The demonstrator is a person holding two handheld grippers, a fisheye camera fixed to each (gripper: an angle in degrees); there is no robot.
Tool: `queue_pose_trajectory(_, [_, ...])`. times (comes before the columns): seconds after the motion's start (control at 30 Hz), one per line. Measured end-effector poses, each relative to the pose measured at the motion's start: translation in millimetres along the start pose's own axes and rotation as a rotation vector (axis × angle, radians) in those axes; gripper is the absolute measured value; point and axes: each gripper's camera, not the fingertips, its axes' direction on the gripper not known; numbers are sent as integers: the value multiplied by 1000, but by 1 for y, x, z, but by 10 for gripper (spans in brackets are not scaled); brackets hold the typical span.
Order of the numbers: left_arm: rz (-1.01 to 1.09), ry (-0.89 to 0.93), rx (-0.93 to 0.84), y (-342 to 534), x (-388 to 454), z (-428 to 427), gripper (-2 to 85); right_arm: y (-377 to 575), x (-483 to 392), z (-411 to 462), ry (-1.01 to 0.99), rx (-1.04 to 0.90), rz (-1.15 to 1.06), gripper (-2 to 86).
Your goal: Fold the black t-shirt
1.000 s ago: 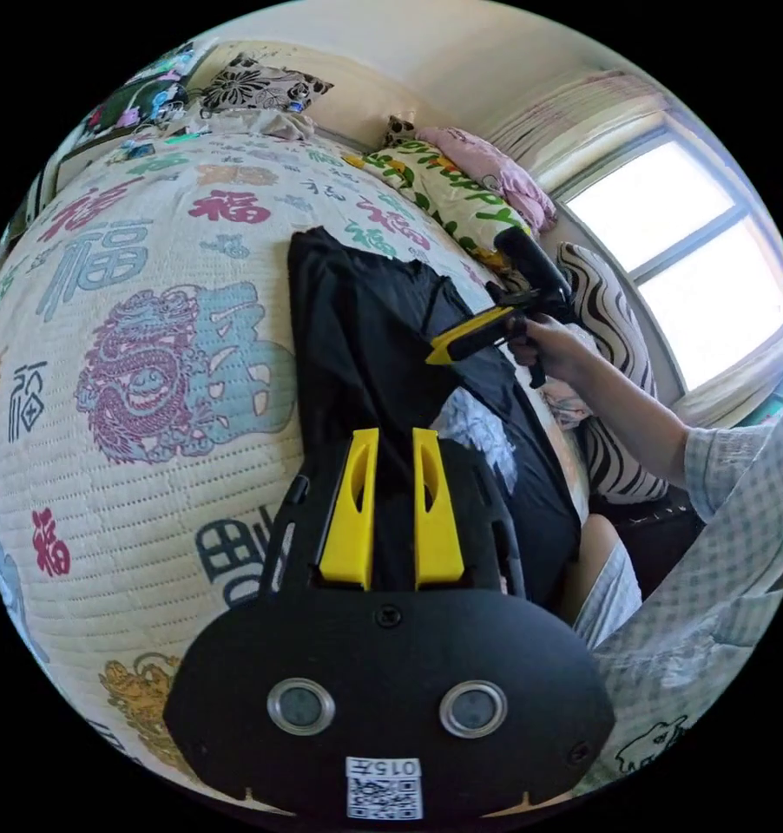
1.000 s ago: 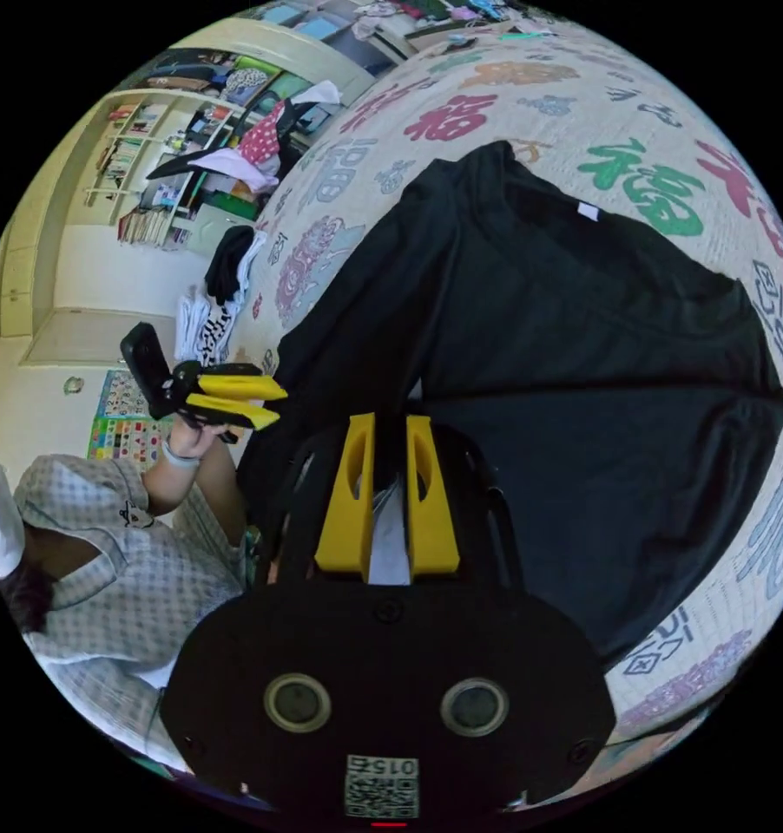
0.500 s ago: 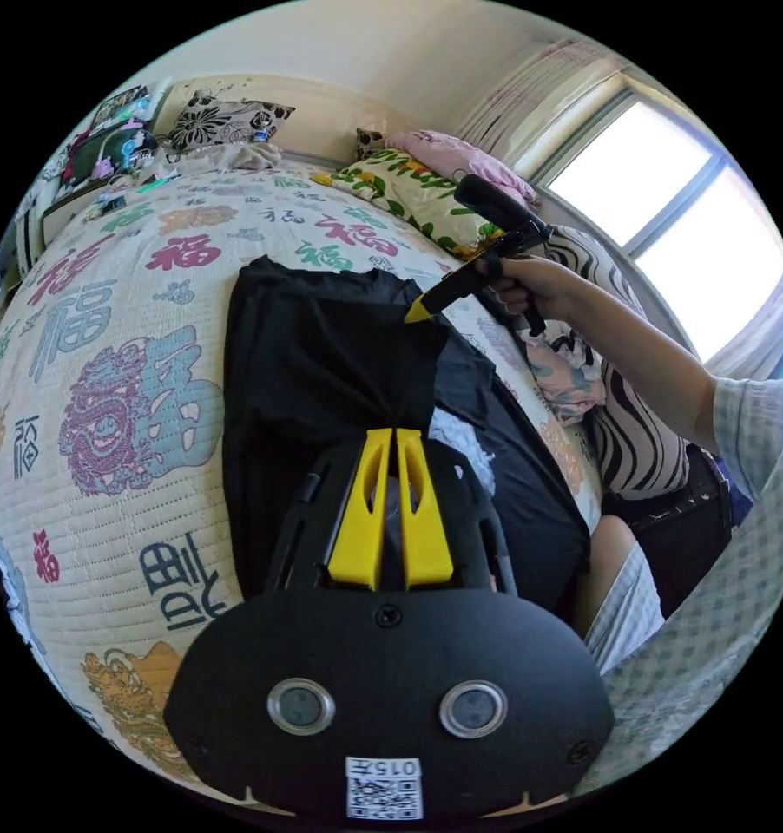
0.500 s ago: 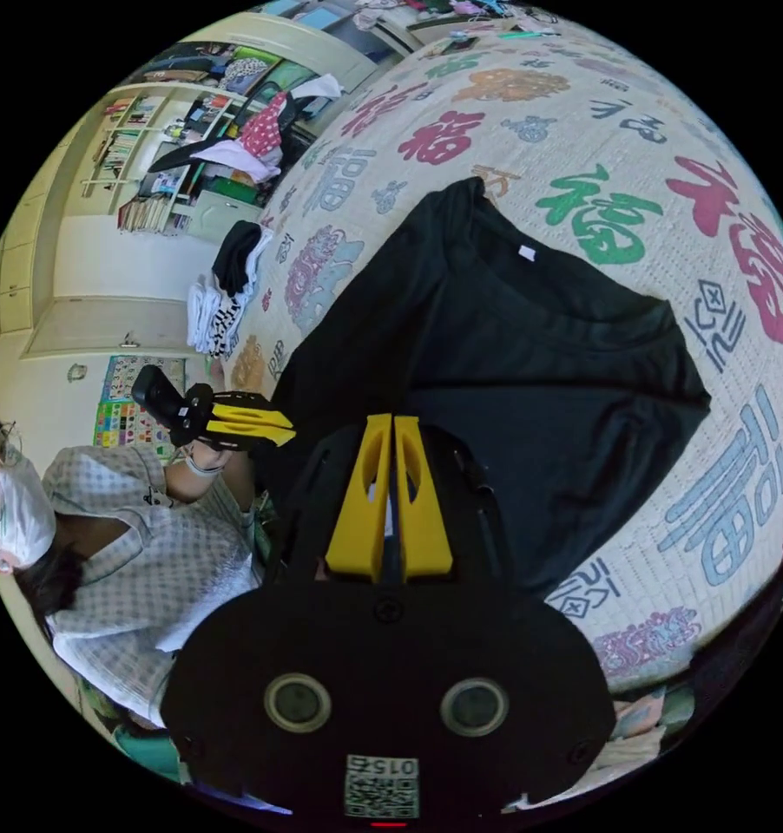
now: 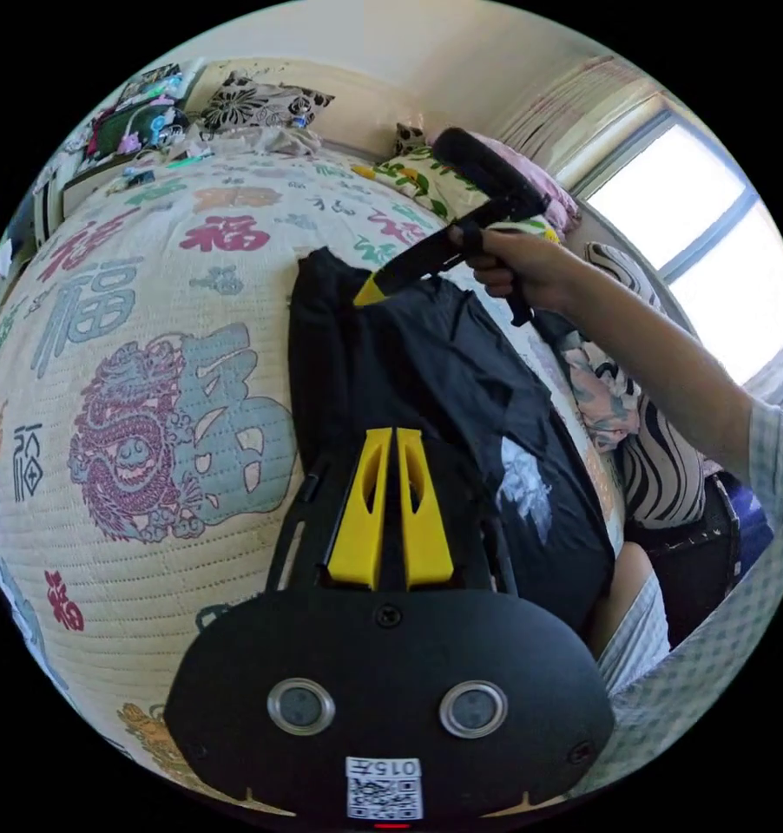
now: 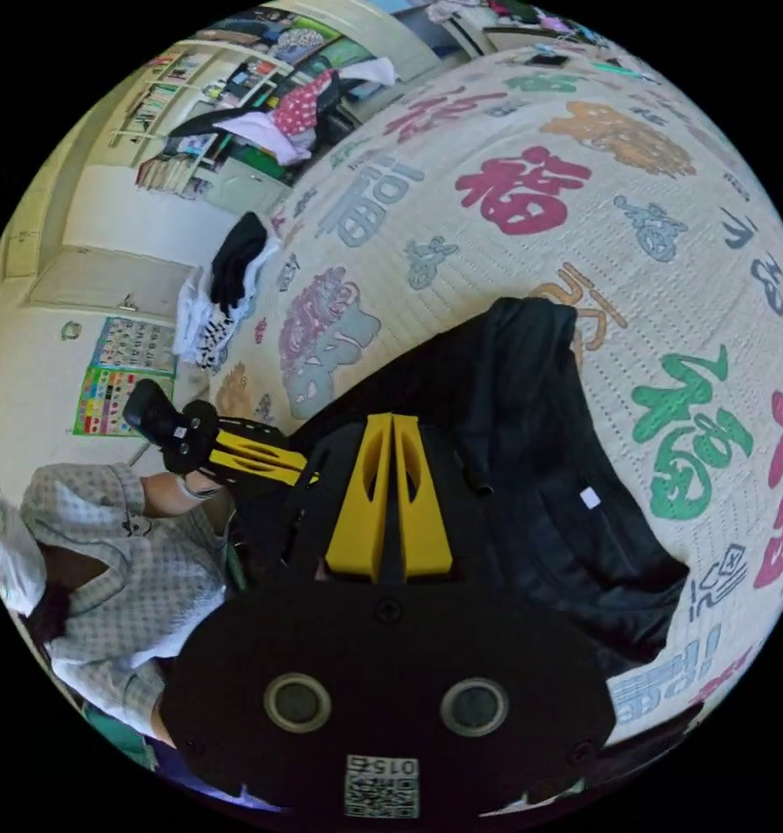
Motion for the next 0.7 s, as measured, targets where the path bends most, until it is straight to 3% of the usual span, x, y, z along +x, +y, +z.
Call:
queue_pose_trajectory(0.1, [-22, 1, -17, 11, -10, 7, -7, -13, 8, 20, 151, -103, 45, -5])
queue_pose_trajectory(0.17, [-21, 23, -37, 15, -11, 4, -5, -4, 10, 8, 139, -28, 69, -4])
queue_pose_trajectory(0.23, [8, 52, -36, 11, -11, -6, 0, 27, 8, -29, 162, 170, 94, 1])
queue_pose_trajectory(0.33, [63, 0, 84, -12, -21, -36, 24, 83, 18, -74, 126, 298, 116, 33])
queue_pose_trajectory(0.5, [53, -18, 86, -95, -57, -30, 78, 178, 45, -114, 377, 336, 356, 87])
queue_pose_trajectory(0.7, [-9, 57, -112, -170, -72, 49, 78, 218, 66, -108, 205, 314, 415, 102])
